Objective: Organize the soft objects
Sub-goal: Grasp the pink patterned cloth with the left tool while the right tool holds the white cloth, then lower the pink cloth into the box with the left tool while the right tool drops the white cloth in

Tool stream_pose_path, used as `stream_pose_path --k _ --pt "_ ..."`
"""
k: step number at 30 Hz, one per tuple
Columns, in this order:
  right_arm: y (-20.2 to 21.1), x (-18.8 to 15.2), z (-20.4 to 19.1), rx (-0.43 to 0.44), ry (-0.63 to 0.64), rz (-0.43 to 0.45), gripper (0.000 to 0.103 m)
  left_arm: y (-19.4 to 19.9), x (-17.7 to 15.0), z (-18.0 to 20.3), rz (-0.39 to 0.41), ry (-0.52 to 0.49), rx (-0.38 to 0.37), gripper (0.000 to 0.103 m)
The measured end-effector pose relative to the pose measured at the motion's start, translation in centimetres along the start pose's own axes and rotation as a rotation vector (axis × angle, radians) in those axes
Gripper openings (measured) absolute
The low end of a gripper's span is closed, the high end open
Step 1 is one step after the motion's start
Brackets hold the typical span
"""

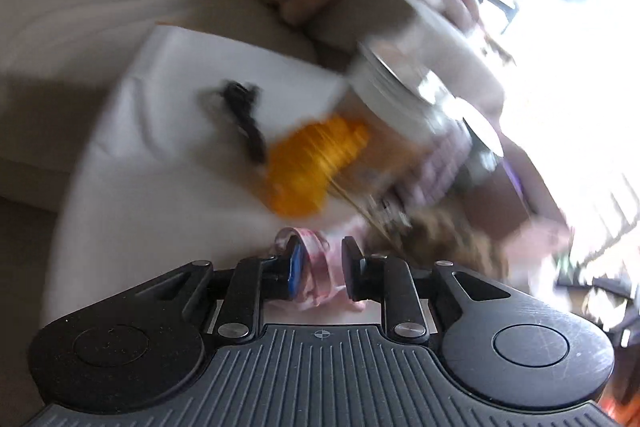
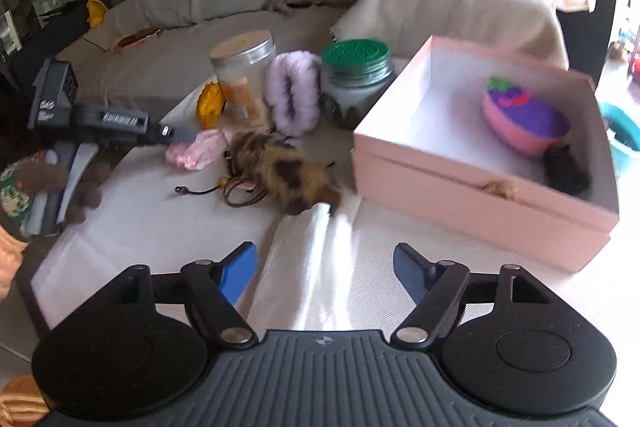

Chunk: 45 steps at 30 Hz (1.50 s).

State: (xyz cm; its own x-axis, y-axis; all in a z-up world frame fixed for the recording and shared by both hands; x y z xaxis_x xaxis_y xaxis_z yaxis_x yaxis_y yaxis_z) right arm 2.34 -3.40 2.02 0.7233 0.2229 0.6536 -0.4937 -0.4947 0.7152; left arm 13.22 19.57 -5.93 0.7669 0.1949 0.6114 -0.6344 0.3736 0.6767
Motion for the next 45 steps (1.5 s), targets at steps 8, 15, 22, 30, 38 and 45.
stream_pose_path --k 8,15,22,30,38,45 --pt "-1.9 -1.7 -2.1 -0.02 0.099 -0.045 0.078 0.1 -1.3 2.8 0.018 -0.249 0.177 0.026" --pt "-3.9 -3.0 -3.0 -0.025 0.101 -0.07 0.078 -0.7 -0.3 2.4 0.026 -0.267 0.248 0.023" --pt "-4.7 -3.1 -3.4 -0.059 0.143 0.024 0.085 -0.3 -1.0 2.2 0.104 -0.249 0.242 0.023" --pt "-3.0 -2.6 -4.5 -0.085 0.186 0.052 0.02 0.1 -1.6 2.5 0.144 -0.282 0.295 0.015" --pt "4.1 -2.4 -2.9 -0.15 0.169 0.161 0.017 5.3 -4.8 4.8 0.213 -0.301 0.249 0.011" --pt "10.1 -3.1 0.1 -0.241 0.153 0.234 0.017 12.0 -4.2 15.1 0.355 -0.407 0.02 0.011"
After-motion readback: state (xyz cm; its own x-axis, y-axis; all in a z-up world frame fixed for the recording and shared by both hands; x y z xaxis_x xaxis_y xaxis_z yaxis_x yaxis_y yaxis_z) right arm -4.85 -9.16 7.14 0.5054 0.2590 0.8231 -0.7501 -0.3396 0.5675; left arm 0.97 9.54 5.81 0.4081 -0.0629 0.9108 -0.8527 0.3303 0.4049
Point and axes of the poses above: each gripper's, at about its wrist camera, not at the fingertips, and y roughly against the way its jaws point, z to its right, x to its top, the point moved 10 cm from there along -y, roughly the way its jaws point, and after that the axes turned 3 degrees about x, right-handed, at the moved point
